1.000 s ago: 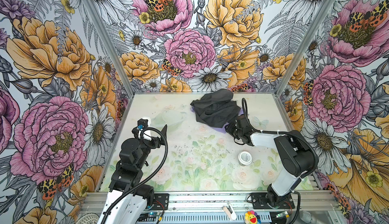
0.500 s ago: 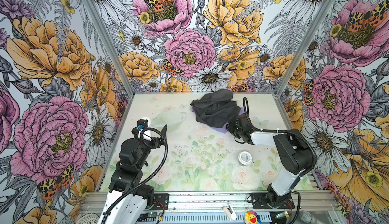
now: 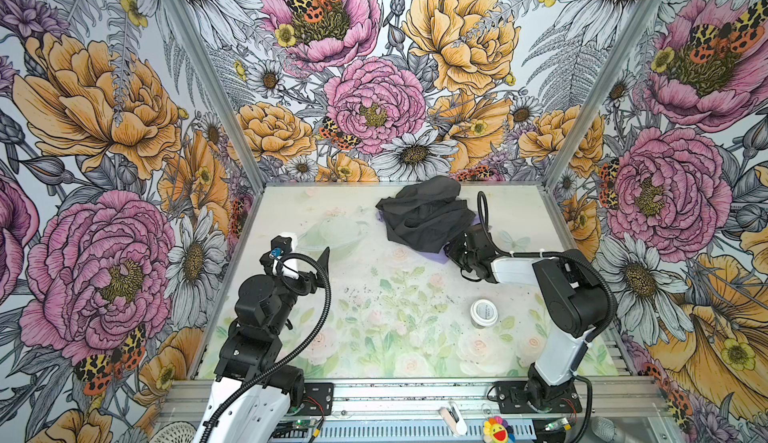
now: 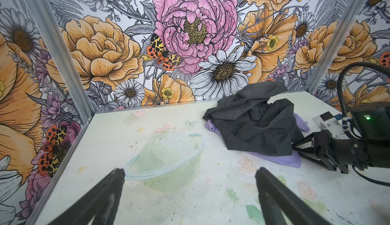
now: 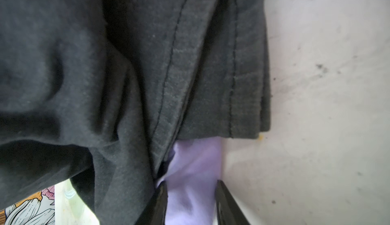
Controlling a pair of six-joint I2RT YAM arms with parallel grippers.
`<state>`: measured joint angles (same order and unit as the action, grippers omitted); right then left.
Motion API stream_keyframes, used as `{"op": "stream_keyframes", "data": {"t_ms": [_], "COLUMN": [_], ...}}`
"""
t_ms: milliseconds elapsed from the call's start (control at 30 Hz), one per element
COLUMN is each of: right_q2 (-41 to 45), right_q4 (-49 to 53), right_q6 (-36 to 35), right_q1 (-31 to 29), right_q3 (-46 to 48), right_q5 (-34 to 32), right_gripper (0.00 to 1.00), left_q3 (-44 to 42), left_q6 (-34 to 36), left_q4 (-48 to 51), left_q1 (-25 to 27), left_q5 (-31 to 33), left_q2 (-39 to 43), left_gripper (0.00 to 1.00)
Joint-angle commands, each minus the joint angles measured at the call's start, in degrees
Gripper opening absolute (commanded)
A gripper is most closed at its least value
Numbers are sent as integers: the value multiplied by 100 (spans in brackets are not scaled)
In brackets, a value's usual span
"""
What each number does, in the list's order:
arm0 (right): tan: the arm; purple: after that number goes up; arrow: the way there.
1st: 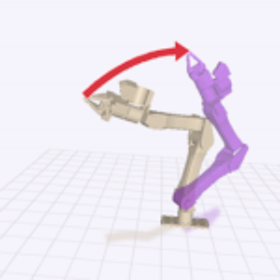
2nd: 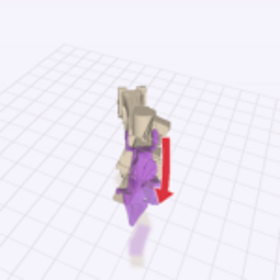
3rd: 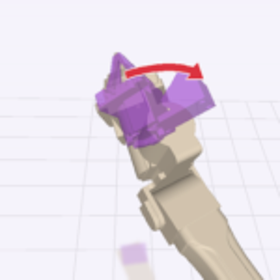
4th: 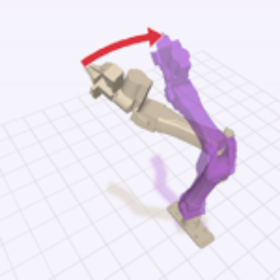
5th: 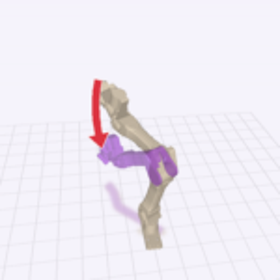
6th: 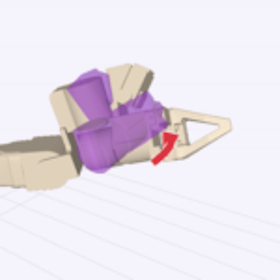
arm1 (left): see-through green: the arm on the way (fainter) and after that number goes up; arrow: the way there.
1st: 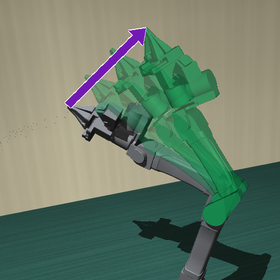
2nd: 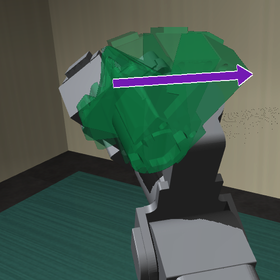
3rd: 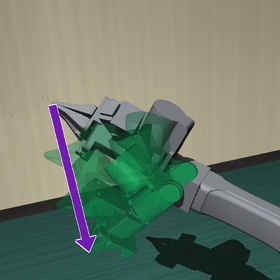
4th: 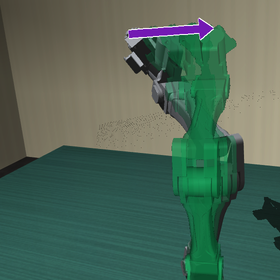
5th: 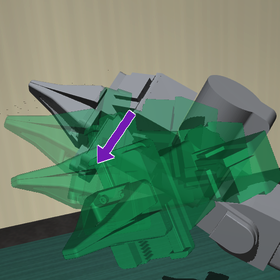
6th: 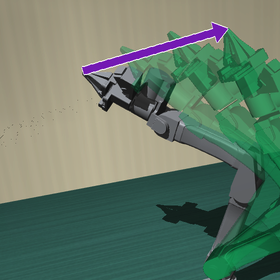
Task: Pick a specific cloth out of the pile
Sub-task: 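Lower the right gripper and pinch the lavender cloth under the grey shirt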
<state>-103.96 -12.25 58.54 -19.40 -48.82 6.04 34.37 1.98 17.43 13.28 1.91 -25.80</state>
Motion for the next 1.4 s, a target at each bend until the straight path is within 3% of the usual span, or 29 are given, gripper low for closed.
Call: {"op": "stream_keyframes", "data": {"t_ms": [0, 600, 800, 1000, 1367], "right_q2": [-141, -482, -472, -221, 469], "right_q4": [-216, -183, -254, -431, -661], "right_q6": [109, 119, 144, 205, 230], "right_q1": [42, 77, 79, 91, 128], "right_q3": [-134, -274, -289, -122, -4], "right_q5": [62, 29, 64, -41, -16], "right_gripper": [38, 37, 14, 0, 0], "left_q3": [-62, -71, -73, -71, -80], "left_q6": [101, 101, 101, 105, 110], "left_q4": [32, 32, 32, 32, 32], "left_q1": [43, 39, 42, 52, 48], "left_q5": [37, 46, 46, 44, 46], "left_q2": [58, 67, 75, 75, 87], "left_gripper": [99, 99, 99, 99, 99]}}
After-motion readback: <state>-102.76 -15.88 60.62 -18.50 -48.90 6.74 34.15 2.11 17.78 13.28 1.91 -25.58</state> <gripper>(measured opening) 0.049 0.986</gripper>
